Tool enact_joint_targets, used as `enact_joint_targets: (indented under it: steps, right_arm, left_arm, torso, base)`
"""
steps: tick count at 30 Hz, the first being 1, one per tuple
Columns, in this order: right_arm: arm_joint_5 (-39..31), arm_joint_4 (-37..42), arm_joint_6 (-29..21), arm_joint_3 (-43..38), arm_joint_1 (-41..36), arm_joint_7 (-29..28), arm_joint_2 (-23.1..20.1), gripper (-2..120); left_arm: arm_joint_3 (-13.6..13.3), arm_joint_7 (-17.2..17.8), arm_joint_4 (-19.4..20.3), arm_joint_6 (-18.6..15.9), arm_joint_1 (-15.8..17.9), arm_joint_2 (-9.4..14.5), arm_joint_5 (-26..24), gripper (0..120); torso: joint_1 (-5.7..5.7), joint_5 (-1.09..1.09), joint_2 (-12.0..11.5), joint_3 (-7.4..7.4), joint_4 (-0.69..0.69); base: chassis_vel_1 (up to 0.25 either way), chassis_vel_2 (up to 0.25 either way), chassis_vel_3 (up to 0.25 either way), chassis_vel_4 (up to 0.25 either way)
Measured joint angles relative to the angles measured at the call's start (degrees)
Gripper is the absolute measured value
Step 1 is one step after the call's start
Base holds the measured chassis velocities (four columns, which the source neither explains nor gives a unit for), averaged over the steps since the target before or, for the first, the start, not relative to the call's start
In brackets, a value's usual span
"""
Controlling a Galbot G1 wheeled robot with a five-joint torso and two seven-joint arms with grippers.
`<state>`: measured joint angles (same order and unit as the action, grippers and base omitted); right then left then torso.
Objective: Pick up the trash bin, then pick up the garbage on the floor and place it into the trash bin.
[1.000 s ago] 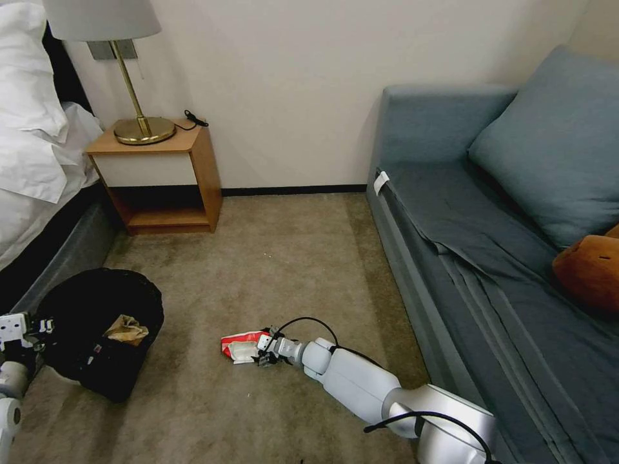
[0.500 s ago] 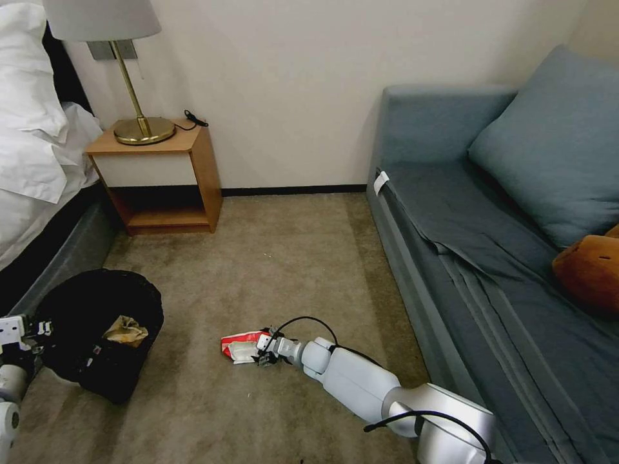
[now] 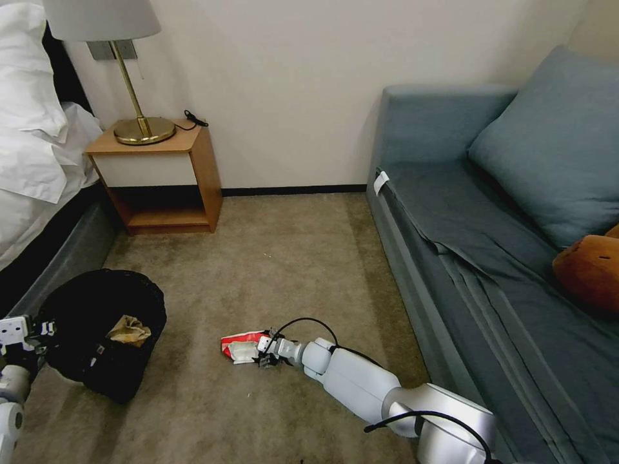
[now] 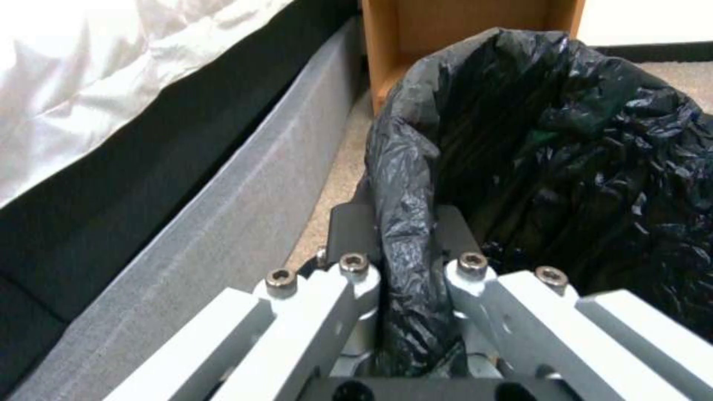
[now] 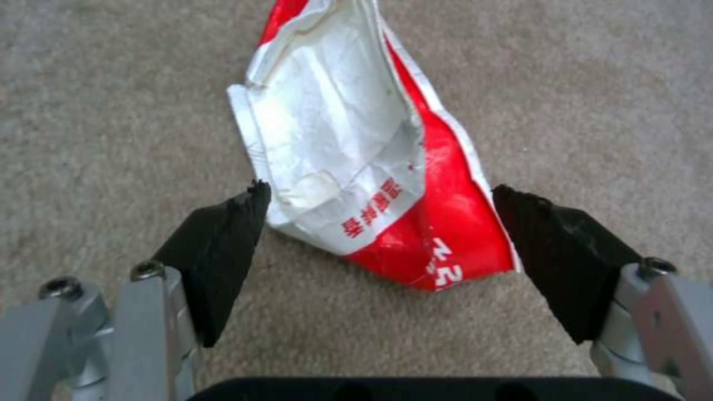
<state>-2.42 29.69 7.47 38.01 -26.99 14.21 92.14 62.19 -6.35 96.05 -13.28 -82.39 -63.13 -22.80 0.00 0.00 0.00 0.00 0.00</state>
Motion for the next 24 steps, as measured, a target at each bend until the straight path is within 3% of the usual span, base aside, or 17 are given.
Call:
enact_joint_targets:
  steps: [7,12,24]
  right_arm:
    - [0.0,-0.3,0.1,-0.2,0.0,1.6,0.0,76]
    - [0.0,-0.7,0.5,-0.5,0.1,2.6,0.0,62]
    - [0.3,-0.7,1.4,-1.2,-0.2,3.2,0.0,44]
  left_arm:
    - [0.0,0.0,0.3,0.0,-0.1,-0.4,0.1,4]
    - [0.0,0.0,0.5,0.0,-0.1,-0.6,0.3,4]
    - [-0.3,0.0,1.6,0.0,0.1,-1.3,0.9,4]
  torso:
    - [0.0,0.0,0.0,0.0,0.0]
    - [0.0,0.0,0.0,0.0,0.0]
    - [0.0,0.0,0.0,0.0,0.0]
  base:
    - [0.0,0.0,0.0,0.0]
    - [0.0,0.0,0.0,0.0]
    - [0.0,0.0,0.0,0.0]
